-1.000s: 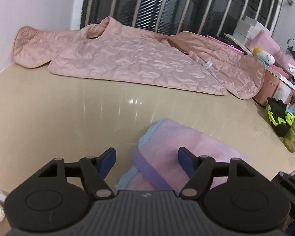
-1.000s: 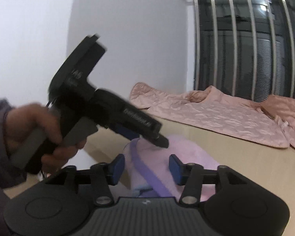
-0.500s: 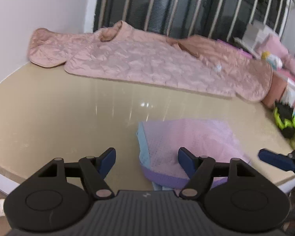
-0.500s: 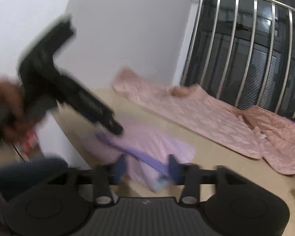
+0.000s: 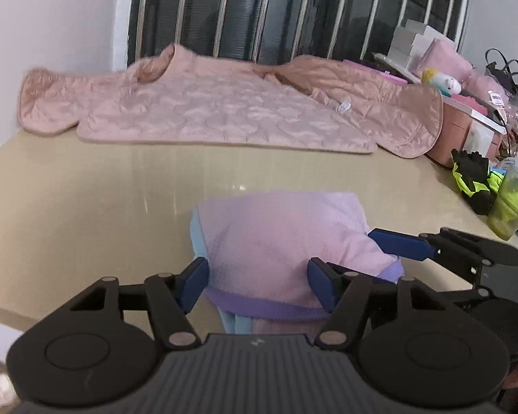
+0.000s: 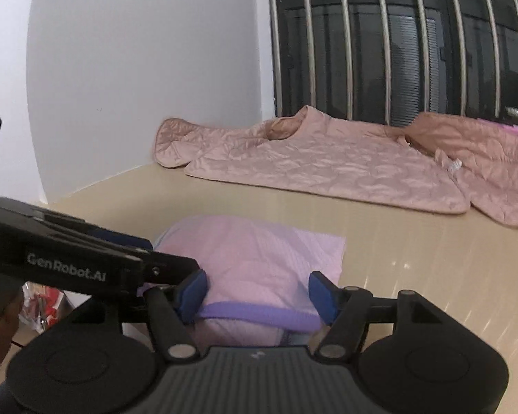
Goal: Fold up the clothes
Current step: 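Grasp the folded garment's purple-trimmed edge with both grippers, then lift the folded garment with both grippers and carry it onto the pink quilted jacket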
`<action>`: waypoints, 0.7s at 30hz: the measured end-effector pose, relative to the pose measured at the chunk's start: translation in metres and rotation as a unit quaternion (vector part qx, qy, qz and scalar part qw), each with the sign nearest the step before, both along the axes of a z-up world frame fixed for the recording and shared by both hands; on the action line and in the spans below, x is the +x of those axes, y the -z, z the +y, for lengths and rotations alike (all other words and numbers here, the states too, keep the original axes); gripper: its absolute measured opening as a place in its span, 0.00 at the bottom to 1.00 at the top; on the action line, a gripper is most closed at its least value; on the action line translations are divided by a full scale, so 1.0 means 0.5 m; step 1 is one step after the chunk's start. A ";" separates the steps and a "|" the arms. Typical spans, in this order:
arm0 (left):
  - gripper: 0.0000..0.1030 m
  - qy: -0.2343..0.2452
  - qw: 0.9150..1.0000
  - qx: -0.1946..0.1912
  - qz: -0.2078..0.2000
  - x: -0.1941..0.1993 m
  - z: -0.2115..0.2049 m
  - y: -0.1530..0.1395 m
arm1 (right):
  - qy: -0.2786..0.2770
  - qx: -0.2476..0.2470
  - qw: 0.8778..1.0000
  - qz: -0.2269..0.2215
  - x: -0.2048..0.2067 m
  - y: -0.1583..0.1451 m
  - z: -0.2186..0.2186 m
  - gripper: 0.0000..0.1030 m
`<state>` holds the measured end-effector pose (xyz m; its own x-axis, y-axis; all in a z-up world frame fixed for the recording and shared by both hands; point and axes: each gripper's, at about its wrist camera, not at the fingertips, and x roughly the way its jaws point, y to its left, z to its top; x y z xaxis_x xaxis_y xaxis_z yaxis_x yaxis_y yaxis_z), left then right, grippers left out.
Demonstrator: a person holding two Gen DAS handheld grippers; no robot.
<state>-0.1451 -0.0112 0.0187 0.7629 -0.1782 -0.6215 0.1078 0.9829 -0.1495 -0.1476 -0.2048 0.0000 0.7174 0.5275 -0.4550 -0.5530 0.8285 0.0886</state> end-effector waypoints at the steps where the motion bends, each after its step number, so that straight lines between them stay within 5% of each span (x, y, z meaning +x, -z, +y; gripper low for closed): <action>1: 0.64 0.000 1.000 -0.003 0.001 0.001 0.001 0.001 | 0.002 0.006 1.000 0.004 0.002 0.003 -0.002 0.63; 12: 0.65 0.008 1.000 -0.004 0.015 0.007 0.002 0.009 | 0.023 0.024 0.999 0.002 -0.009 0.017 -0.011 0.62; 15: 0.45 0.024 0.999 -0.025 0.022 0.008 0.005 0.007 | 0.025 0.029 0.999 0.003 -0.013 0.018 -0.014 0.62; 21: 0.23 0.036 0.996 -0.075 0.042 0.012 0.016 0.011 | 0.005 0.060 0.998 0.025 -0.013 0.018 -0.017 0.33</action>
